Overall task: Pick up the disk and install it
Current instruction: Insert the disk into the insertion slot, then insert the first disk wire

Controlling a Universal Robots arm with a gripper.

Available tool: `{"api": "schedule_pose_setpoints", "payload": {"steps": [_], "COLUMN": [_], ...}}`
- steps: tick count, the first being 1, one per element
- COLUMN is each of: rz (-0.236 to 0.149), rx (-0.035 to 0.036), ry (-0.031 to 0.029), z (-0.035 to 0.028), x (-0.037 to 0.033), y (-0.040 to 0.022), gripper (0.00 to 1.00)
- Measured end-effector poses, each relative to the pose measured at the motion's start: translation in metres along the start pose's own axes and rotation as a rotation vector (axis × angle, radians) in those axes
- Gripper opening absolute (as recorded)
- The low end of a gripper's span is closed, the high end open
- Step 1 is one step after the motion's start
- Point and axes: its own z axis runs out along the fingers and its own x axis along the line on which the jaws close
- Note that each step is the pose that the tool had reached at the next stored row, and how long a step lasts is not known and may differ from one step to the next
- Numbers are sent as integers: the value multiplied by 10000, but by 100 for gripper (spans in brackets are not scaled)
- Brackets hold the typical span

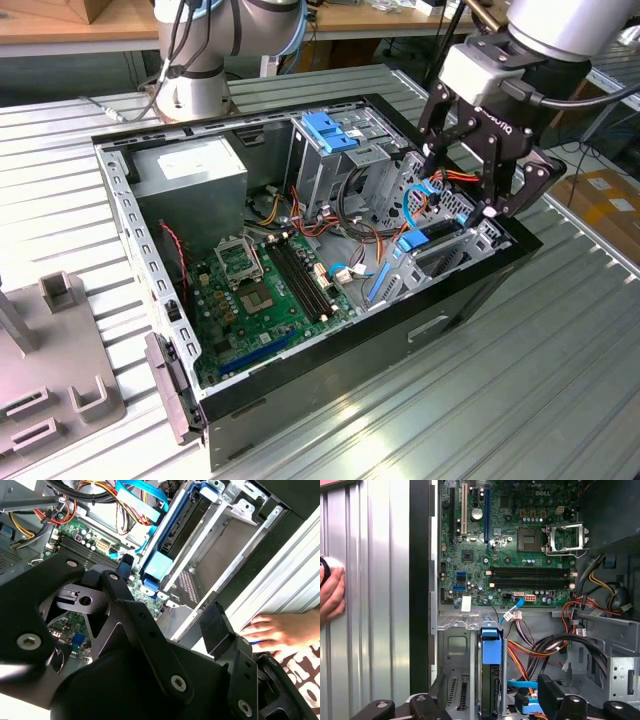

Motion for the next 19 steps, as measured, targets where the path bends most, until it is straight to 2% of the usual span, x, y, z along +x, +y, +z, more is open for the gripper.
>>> {"api": "schedule_pose_setpoints", "payload": {"steps": [3, 6, 8, 19], "rz": [2, -1, 0, 1], "rx": [-1, -2, -2, -2], "ry": [2, 4, 4, 3], "z": [55, 80, 91, 108], "x": [-20, -93, -112, -118], "y": [-20, -37, -52, -70], "gripper": [80, 80, 80, 80]}}
